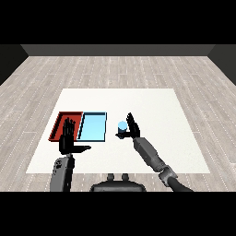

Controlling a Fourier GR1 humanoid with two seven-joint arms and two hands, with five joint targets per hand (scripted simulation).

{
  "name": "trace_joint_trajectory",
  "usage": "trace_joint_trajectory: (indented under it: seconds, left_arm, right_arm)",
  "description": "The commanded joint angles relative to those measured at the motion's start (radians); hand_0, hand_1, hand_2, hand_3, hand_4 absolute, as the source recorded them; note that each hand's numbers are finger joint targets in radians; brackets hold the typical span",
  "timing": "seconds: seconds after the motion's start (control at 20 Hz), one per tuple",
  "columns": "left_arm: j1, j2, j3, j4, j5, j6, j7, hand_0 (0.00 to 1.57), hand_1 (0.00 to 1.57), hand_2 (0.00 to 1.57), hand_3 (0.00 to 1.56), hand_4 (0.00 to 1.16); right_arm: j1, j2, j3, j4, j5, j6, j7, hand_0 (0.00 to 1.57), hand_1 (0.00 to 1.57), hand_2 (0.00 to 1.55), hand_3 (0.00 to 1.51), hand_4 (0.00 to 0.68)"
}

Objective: Pick the blue can and put it in the blue box

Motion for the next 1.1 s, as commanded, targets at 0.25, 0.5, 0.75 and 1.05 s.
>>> trace_joint_trajectory:
  seconds: [0.25,0.5,0.75,1.05]
  left_arm:
    - [0.062,0.005,0.0,-0.008,0.005,-0.032,-0.043,0.0,0.0,0.0,0.0,0.0]
    - [-0.036,-0.016,-0.011,0.059,-0.021,0.009,-0.041,0.0,0.0,0.0,0.0,0.0]
    - [-0.018,-0.005,-0.004,0.008,0.001,0.001,-0.007,0.0,0.0,0.0,0.0,0.0]
    - [-0.042,-0.033,-0.028,0.01,0.003,0.017,0.022,0.0,0.0,0.0,0.0,0.0]
  right_arm:
    - [-0.085,0.0,0.072,0.126,-0.089,0.013,-0.052,0.0,0.0,0.0,0.0,0.0]
    - [-0.133,0.0,0.162,0.142,-0.219,-0.005,-0.055,0.0,0.0,0.0,0.0,0.0]
    - [-0.143,0.0,0.19,0.223,-0.22,-0.091,-0.111,1.06,1.06,1.22,1.13,0.177]
    - [-0.159,0.0,0.223,0.202,-0.209,-0.194,-0.006,1.56,1.56,1.48,1.44,0.676]
